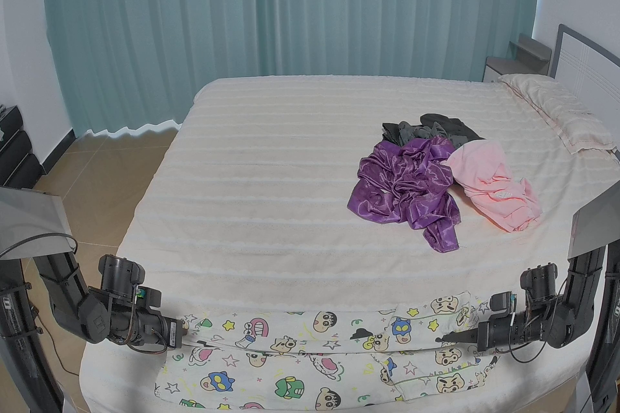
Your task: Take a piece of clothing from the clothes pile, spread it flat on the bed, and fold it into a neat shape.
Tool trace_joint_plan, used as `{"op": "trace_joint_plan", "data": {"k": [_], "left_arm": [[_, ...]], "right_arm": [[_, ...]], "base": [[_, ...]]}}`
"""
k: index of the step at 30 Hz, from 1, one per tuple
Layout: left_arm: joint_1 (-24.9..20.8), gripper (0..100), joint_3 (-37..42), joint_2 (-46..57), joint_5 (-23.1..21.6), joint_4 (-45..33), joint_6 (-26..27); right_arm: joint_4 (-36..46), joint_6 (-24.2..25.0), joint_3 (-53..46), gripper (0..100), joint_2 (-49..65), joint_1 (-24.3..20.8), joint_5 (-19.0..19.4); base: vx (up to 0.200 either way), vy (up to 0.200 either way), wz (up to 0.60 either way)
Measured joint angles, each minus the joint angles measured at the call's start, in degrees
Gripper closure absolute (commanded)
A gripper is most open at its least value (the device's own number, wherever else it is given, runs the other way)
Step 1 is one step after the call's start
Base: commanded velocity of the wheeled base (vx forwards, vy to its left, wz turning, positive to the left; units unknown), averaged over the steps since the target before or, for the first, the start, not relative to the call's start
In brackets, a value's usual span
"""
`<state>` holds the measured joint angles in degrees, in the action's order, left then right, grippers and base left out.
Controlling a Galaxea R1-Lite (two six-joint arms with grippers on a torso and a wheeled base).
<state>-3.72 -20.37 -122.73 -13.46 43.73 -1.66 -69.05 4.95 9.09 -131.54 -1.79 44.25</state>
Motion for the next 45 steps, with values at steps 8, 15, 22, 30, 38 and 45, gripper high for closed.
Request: {"op": "trace_joint_plan", "data": {"k": [8,15,22,30,38,45], "left_arm": [[-0.7,0,0.4,-1.5,0.1,1.4,0.0],[-1.1,0,1.0,-1.8,0.1,1.7,-0.6],[0.6,0,2.5,-0.2,-0.4,1.8,-1.0],[6.4,0,4.3,4.7,-4.3,1.8,-6.7],[10.9,0,5.2,6.8,-10.8,1.8,-13.3],[12.2,0,5.5,7.3,-15.4,2.5,-17.2]], "right_arm": [[-0.1,-3.4,-2.4,0,-1.3,-0.6,-4.2],[-0.4,-2.9,-3.0,0,-1.5,-0.9,-4.5],[-4.9,-2.2,-4.8,0,-0.2,0.8,-4.3],[-17.9,10.5,-7.6,0,0.1,2.8,-4.9],[-19.9,12.0,-8.1,0,-2.1,2.7,-8.4],[-19.9,12.0,-7.5,0,-4.1,0.7,-9.4]], "base": [[0.0,0.0,0.0],[0.0,0.0,0.0],[0.0,0.0,0.0],[0.0,0.0,0.0],[0.0,0.0,0.0],[0.0,0.0,0.0]]}}
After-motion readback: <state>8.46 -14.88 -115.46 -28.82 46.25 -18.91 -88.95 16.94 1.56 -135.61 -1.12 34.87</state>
